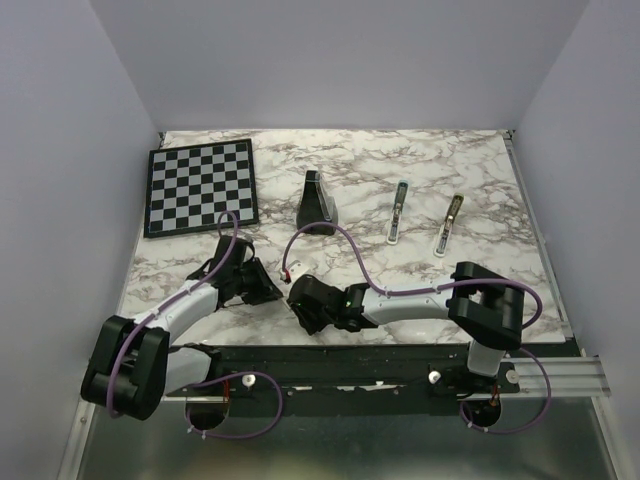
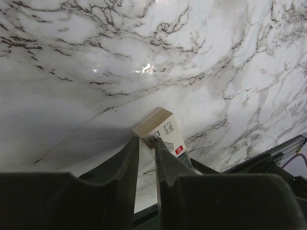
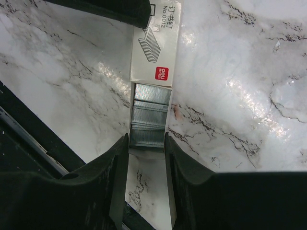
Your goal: Unload the staples from the stapler
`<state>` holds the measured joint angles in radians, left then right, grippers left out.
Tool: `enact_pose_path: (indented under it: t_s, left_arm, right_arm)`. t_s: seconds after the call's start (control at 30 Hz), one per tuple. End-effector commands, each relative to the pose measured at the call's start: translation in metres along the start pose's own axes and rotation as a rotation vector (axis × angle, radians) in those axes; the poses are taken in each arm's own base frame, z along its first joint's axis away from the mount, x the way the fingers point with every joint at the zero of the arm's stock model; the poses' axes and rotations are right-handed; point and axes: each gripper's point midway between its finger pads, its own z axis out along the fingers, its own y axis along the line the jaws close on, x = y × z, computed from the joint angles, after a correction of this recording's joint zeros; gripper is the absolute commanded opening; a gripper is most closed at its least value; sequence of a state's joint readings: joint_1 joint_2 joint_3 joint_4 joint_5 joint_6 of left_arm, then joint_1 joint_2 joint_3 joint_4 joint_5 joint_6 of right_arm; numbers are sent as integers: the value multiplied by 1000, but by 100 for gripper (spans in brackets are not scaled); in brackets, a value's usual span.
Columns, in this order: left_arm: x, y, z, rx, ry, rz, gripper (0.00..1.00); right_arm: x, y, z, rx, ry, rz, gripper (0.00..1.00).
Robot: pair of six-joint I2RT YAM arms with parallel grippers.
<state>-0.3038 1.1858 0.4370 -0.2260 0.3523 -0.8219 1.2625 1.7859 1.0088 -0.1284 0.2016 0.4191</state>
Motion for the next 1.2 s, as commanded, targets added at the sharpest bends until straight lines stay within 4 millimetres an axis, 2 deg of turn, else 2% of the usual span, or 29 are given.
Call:
enact_pose_path:
  t_s: [0.0, 0.23, 0.3, 0.43, 0.57, 0.6, 0.63, 0.7, 0.77, 0.9, 1.03, 1.17]
  left_arm:
    - [5, 0, 0, 16, -7, -18, 27]
    - [17, -4, -1, 38, -8, -59, 23]
    - [19, -4, -4, 36, -15, -91, 24]
    - [7, -9, -19, 38, -106, -117, 32]
    - [-10, -7, -31, -35, -170, -92, 35]
    - [-23, -10, -35, -46, -204, -84, 35]
    - [-25, -6, -33, -74, -193, -79, 35]
    - [-33, -4, -34, -102, -188, -51, 35]
    - [-42, 8, -29, -134, -169, -58, 33]
    - [-55, 13, -23, -144, -152, -51, 33]
    - [-53, 11, -19, -120, -134, -50, 30]
    - [-37, 11, -13, -81, -80, -64, 27]
  right_arm:
    - [2, -1, 4, 15, -10, -15, 41]
    - [-1, -2, -4, -18, -38, -79, 43]
    - [0, -5, -7, -14, -49, -94, 49]
    - [-6, -7, -9, -1, -66, -86, 57]
    - [-12, -5, -5, 4, -76, -77, 61]
    - [-13, -7, -3, 20, -77, -70, 61]
    - [-13, -8, -1, 26, -76, -66, 62]
    - [-12, -10, 4, 31, -68, -59, 62]
    - [-15, -7, 6, 26, -72, -57, 61]
    - [-15, -2, 11, 6, -61, -56, 58]
    - [-15, -1, 13, 4, -61, -57, 52]
    - [-13, -2, 12, 0, -60, -78, 47]
